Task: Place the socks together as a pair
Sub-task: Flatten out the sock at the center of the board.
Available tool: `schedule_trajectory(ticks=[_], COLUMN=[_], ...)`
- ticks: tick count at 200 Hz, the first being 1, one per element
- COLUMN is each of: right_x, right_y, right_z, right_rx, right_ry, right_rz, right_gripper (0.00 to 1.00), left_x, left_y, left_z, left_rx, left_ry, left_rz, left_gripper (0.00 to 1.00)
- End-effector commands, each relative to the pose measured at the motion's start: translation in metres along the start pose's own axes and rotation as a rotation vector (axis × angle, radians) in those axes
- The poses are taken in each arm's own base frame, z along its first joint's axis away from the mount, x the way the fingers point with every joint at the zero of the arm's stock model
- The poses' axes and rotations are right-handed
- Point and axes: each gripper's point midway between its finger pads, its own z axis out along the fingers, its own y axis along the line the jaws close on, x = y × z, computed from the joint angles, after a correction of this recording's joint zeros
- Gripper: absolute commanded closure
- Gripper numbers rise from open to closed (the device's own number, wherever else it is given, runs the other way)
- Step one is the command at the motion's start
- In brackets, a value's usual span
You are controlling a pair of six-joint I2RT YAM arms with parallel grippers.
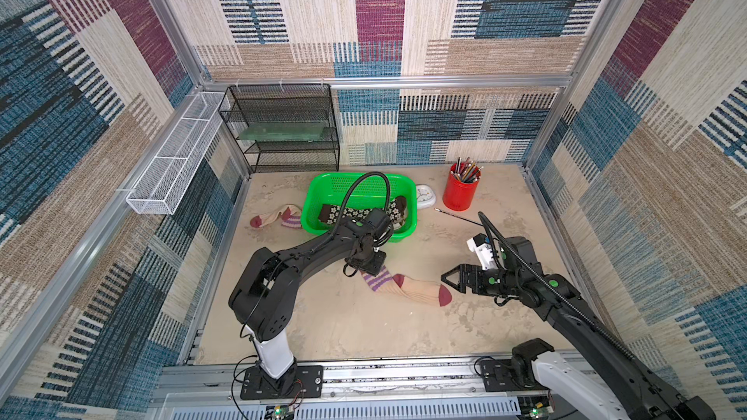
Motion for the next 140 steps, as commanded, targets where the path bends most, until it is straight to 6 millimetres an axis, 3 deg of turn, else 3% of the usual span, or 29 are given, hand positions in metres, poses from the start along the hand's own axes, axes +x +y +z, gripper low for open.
schedule_trajectory(ticks=[1,45,95,107,140], right_x=[-0.009,-0.015,-0.020,-0.020,-0.024], right_y=[0.004,0.007,0.009,0.009,0.011], right_z=[-0.002,-0.003,-0.006,-0.005,-0.007], right_rx=[-0.010,-0.010,-0.006,-0.007,-0.008], right_ry=[-0.041,-0.053,-0.070,-0.071,-0.084], right_rz=[-0.018,-0.022,-0.030,-0.027,-0.032], right_gripper=[0.02,0.02,0.02,0.02,0.02], left_x=[0.002,-0.004,0.003,0.006,0.014], left_y=[0.006,0.019,0.019,0.019,0.012], left_z=[0.010,0.023,0.038,0.043,0.044], left_rx=[-0.027,-0.090,-0.080,-0.077,-0.033], left_ry=[0.025,0.009,0.039,0.055,0.081], left_rz=[0.057,0.030,0.028,0.022,0.011], left_gripper=[0.52,0.52,0.57,0.63,0.92])
